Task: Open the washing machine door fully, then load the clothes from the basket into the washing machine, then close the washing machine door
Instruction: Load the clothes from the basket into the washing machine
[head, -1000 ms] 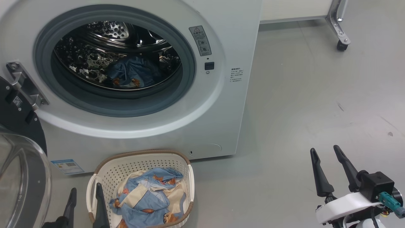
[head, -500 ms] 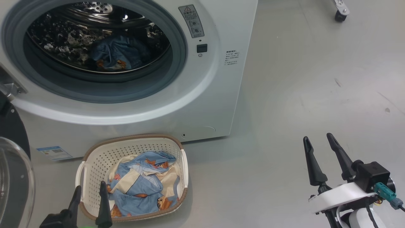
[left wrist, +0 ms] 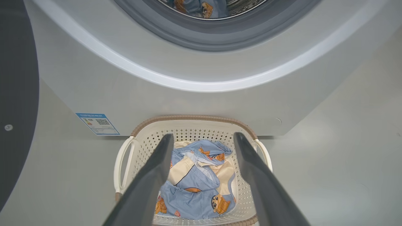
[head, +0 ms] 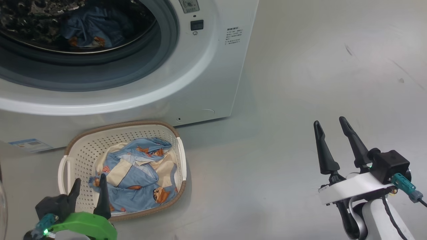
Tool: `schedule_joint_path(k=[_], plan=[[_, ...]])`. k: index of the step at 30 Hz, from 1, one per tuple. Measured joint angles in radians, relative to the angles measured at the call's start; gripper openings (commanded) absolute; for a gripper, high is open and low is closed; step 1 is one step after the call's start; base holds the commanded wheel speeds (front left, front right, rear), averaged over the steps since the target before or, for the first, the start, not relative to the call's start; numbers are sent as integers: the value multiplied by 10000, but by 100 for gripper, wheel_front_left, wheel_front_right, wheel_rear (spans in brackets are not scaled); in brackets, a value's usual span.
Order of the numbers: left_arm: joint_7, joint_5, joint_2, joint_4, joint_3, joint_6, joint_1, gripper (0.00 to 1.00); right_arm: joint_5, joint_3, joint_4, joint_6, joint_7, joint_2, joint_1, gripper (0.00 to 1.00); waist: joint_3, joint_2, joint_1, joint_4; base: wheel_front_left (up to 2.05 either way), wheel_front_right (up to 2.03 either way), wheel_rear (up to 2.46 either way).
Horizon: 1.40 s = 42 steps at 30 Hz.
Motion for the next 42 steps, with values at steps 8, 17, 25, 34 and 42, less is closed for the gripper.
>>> schedule_joint_path(k=[8,17,25,34,42], plan=[[696,-197,109,731,174,0,-667,100,0,148,-46,0,0,40,-441,100,653,0,0,-275,0,0,0],[1273,-435,236,1722,382,8,-1581,100,0,282,-105,0,0,46,-1027,100,1514,0,0,-648,0,0,0],[1680,-571,439,2648,608,8,-2653,100,-2,295,-151,0,0,17,-1360,100,2277,0,1,-918,0,0,0],[1870,-604,798,3517,688,8,-3743,100,-15,299,-211,2,0,-27,-1743,100,3101,0,1,-1063,0,0,0],[2042,-600,867,4320,752,8,-4669,100,-19,270,-299,0,0,-75,-1981,100,3725,0,1,-1070,0,0,0]])
